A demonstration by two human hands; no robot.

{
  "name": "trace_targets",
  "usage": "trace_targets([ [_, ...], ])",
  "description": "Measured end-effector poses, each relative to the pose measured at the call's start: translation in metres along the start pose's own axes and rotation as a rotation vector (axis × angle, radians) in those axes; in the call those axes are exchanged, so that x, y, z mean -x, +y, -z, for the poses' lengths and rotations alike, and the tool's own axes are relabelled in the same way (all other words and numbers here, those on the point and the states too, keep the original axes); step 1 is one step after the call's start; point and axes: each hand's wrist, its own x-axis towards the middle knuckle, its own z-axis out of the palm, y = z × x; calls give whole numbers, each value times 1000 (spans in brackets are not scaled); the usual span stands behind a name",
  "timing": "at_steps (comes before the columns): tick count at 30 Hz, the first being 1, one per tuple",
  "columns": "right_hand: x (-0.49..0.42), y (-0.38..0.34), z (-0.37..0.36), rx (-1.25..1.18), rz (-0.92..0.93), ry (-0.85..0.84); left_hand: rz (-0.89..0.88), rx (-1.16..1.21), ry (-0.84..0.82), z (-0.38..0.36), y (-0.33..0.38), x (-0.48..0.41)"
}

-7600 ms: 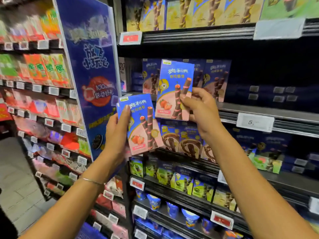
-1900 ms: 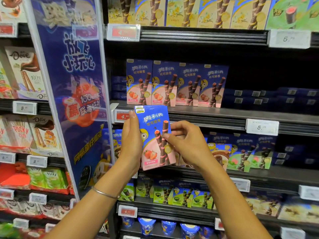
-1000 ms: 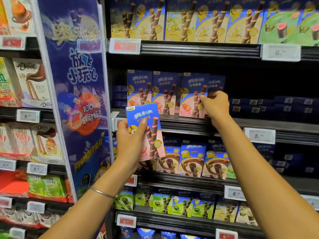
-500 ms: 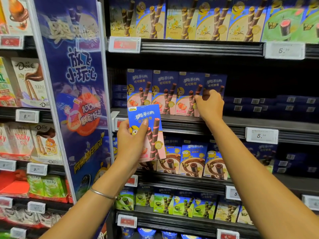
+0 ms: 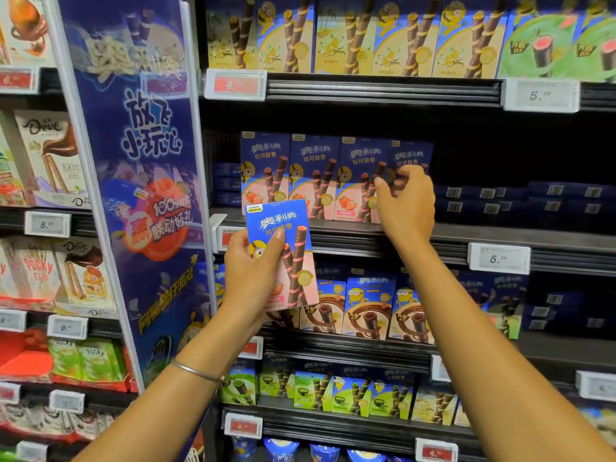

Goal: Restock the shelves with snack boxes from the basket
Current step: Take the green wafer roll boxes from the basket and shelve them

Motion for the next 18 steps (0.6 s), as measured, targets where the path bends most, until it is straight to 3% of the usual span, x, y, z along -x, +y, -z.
trace_targets([
  [3,38,-15,15,-180,159,-80,6,25,0,-11,6,-2],
  [6,73,-29,24,-309,110,-405,-44,32,-43,-32,14,-3],
  [8,84,-31,30,-350,62,-497,-89,38,-97,-47,20,-3],
  [15,52,-28,64,-367,-55,-459,-153,31,-237,-93,29,-17],
  [18,28,-20,76,-378,-69,-331,-210,-26,-213,-110,36,-28],
])
